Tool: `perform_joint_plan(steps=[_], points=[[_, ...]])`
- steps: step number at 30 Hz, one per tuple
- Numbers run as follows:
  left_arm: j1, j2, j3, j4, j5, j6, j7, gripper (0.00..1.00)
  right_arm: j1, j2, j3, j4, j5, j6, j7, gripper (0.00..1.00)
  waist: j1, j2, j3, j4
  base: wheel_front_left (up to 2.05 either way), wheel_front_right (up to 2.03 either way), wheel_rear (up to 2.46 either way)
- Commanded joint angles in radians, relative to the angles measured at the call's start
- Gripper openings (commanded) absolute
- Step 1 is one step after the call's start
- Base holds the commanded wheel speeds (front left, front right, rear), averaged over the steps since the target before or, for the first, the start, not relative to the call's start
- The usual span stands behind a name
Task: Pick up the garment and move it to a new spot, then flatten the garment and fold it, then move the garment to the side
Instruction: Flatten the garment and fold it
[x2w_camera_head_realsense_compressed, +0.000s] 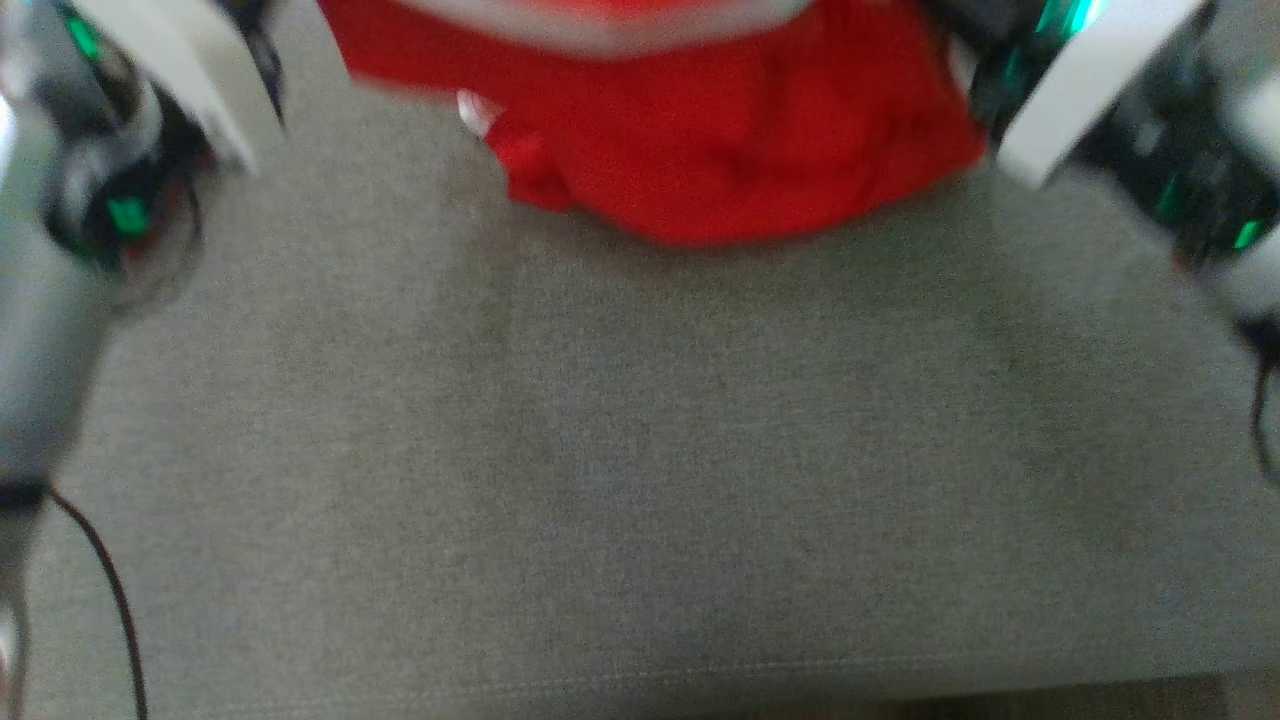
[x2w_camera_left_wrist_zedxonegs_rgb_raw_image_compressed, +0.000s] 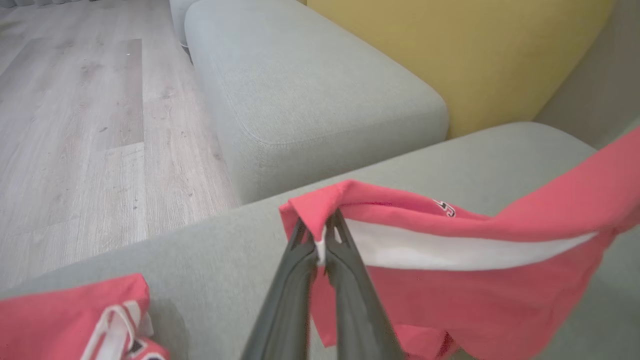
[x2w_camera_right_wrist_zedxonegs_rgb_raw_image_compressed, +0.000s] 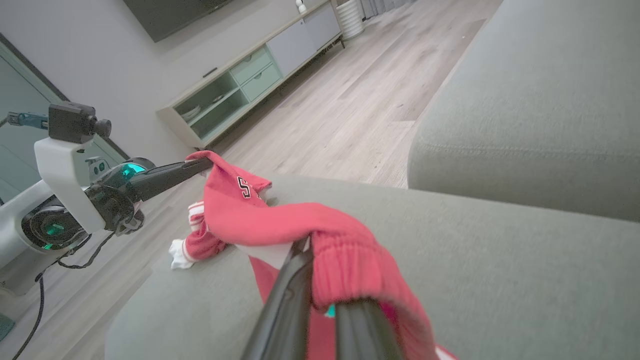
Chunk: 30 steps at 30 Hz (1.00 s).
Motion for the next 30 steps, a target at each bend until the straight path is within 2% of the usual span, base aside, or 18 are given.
perform_joint_plan(steps=[1,5,10,18,23,30], points=[[-0.123,0.044,0.034,0.003,-0.033,0.000,0.001,0.00,-0.075,0.009,-0.010,0.005,0.008,-0.001,0.000,0.00,-0.0003,0.0000,0.098,-0.005,0.00,0.00,0.00],[-0.281,0.050,0.023,0.075,-0.077,0.000,0.001,0.00,-0.215,0.033,-0.020,0.066,0.020,-0.001,-0.014,0.00,-0.0003,0.0000,0.145,-0.007,0.00,0.00,0.00],[-0.521,0.030,0.067,0.211,-0.142,0.000,-0.035,0.00,-0.411,0.080,-0.026,0.136,0.023,-0.001,-0.074,0.00,-0.0003,0.0000,0.190,-0.009,0.00,0.00,0.00],[-0.799,-0.025,0.070,0.356,-0.184,0.000,-0.110,0.00,-0.630,0.105,-0.024,0.196,0.041,-0.001,-0.182,0.00,-0.0003,0.0000,0.210,0.009,0.00,0.00,0.00],[-0.813,-0.034,0.001,0.389,-0.236,0.000,-0.092,0.00,-0.652,0.079,0.042,0.188,0.062,-0.001,-0.170,0.00,-0.0003,0.0000,0.211,0.020,0.00,0.00,0.00],[-0.622,0.025,-0.184,0.363,-0.334,0.000,0.024,0.00,-0.494,0.013,0.198,0.148,0.126,-0.001,-0.120,0.00,-0.0003,0.0000,0.158,0.032,0.00,0.00,0.00]])
